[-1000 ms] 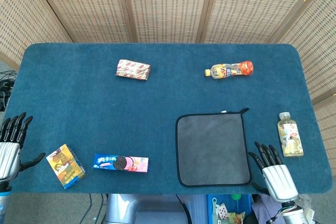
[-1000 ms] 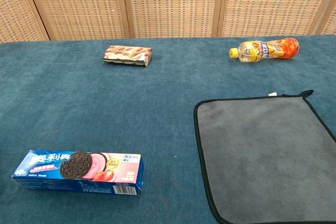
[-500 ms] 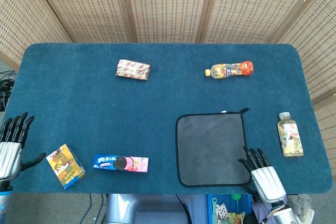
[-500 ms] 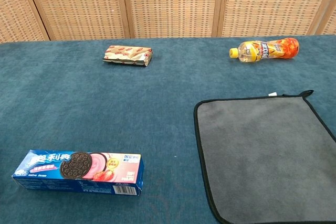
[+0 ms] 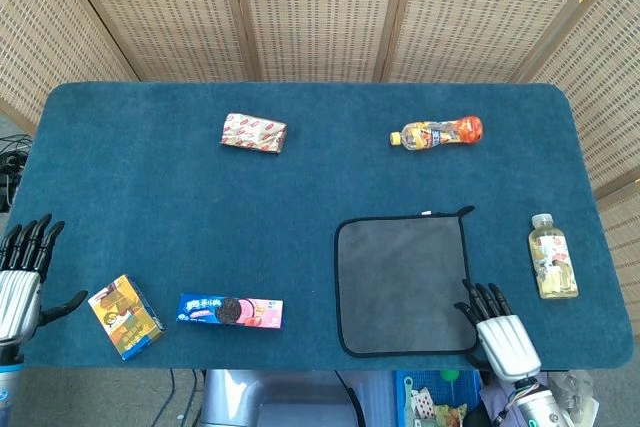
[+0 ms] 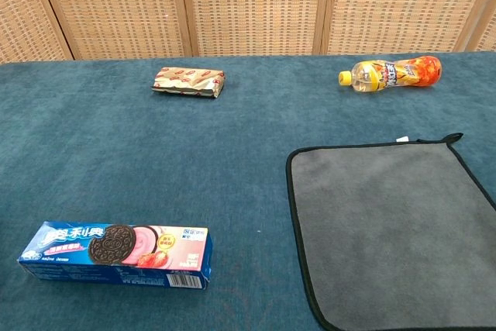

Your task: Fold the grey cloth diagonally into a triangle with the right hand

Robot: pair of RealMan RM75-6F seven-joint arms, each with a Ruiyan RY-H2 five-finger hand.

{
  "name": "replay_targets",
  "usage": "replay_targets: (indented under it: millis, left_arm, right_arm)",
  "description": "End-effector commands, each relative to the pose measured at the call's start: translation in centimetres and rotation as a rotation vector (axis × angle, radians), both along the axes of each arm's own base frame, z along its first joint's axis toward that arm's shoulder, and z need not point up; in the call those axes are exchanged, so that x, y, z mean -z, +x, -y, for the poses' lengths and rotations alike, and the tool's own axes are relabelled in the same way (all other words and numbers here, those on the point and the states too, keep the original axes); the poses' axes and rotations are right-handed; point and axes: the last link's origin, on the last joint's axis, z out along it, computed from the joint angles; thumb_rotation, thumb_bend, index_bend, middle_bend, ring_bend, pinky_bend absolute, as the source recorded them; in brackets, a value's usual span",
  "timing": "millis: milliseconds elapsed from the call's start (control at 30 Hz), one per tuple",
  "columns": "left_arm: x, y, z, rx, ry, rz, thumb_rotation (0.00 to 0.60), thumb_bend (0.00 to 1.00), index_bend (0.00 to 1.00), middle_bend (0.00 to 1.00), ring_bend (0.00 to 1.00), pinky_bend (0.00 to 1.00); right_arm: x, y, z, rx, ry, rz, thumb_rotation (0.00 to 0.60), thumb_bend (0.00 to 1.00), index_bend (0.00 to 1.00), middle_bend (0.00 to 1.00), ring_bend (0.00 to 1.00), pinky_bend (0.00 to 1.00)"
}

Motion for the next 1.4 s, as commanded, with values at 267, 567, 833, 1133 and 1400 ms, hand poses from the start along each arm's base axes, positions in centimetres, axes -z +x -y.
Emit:
replay_targets:
  millis: [267, 567, 833, 1133, 1400]
  left_arm:
    - [0.0, 0.0, 0.0, 0.0, 0.002, 0.001, 0.6, 0.15, 0.0, 0.0, 0.0, 0.0]
    - [0.0, 0.0, 0.0, 0.002, 0.003, 0.0, 0.6, 0.15, 0.0, 0.0, 0.0, 0.0]
    - [0.1, 0.0, 0.0, -0.001, -0.002, -0.005, 0.6, 0.15, 0.0, 0.0, 0.0, 0.0]
    - [0.2, 0.0, 0.0, 0.0, -0.005, -0.006, 0.6, 0.15, 0.0, 0.0, 0.0, 0.0]
    - [0.2, 0.1, 0.1, 0.004, -0.004, -0.006, 0.6, 0.15, 0.0, 0.0, 0.0, 0.0]
  right_arm:
    - [0.1, -0.7, 0.2, 0.026, 0.004, -0.007, 0.6, 0.11, 0.26, 0.0, 0.0, 0.0]
    - [0.0, -1.0, 0.3, 0.036, 0.005, -0.016, 0.6, 0.11, 0.26, 0.0, 0.0, 0.0]
    - [0.3, -1.2, 0.4, 0.045, 0.016, -0.017, 0.6, 0.11, 0.27, 0.0, 0.0, 0.0]
    - [0.6, -1.3, 0.5, 0.043, 0.019, -0.018, 0.6, 0.11, 0.27, 0.0, 0.0, 0.0]
    - [1.0, -1.8, 0.8, 0.061, 0.031, -0.024, 0.6, 0.11, 0.27, 0.0, 0.0, 0.0]
